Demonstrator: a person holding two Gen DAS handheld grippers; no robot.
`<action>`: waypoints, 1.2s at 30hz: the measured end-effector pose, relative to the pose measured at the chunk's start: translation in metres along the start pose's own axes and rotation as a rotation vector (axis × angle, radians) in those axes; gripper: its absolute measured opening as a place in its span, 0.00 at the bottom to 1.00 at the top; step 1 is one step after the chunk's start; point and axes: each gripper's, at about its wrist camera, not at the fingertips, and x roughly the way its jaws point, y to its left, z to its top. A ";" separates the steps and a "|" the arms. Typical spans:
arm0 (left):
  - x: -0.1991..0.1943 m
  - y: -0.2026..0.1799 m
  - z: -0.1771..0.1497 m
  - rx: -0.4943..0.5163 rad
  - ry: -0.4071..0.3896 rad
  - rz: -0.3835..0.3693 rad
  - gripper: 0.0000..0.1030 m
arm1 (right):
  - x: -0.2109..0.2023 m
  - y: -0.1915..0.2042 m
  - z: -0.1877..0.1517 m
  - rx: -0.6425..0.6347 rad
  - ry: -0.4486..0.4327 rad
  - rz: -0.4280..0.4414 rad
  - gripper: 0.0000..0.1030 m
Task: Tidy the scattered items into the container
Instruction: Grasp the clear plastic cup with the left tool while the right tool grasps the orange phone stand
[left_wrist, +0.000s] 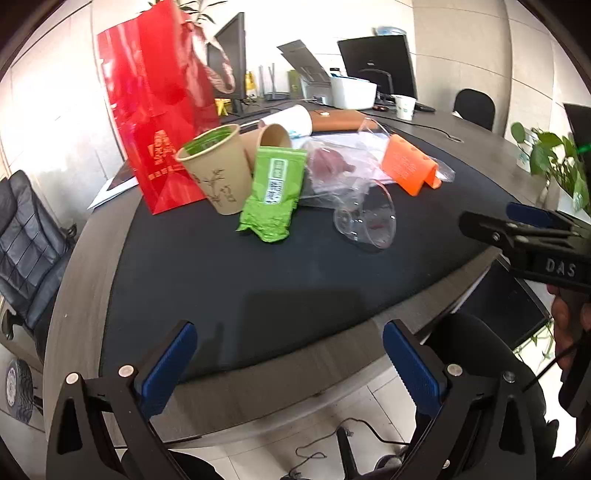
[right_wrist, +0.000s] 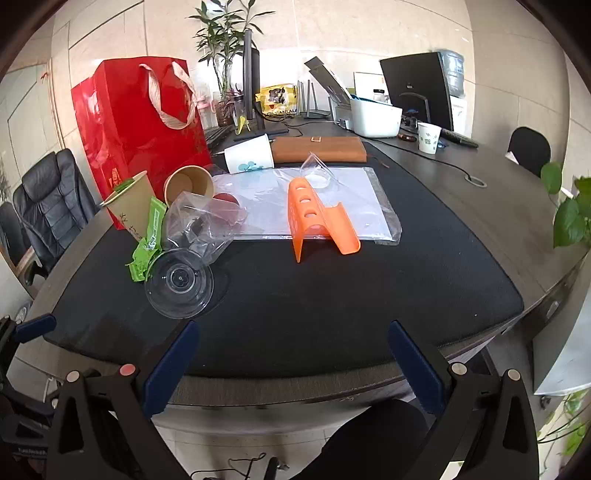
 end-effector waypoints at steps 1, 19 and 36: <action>-0.001 -0.003 0.000 0.005 -0.007 -0.004 1.00 | 0.001 0.000 0.000 0.003 0.003 -0.004 1.00; 0.007 -0.033 0.027 0.100 -0.035 -0.072 1.00 | -0.008 -0.015 0.013 0.016 -0.057 -0.044 1.00; 0.031 -0.055 0.050 0.111 -0.023 -0.164 1.00 | 0.010 -0.047 0.040 0.044 -0.042 0.020 1.00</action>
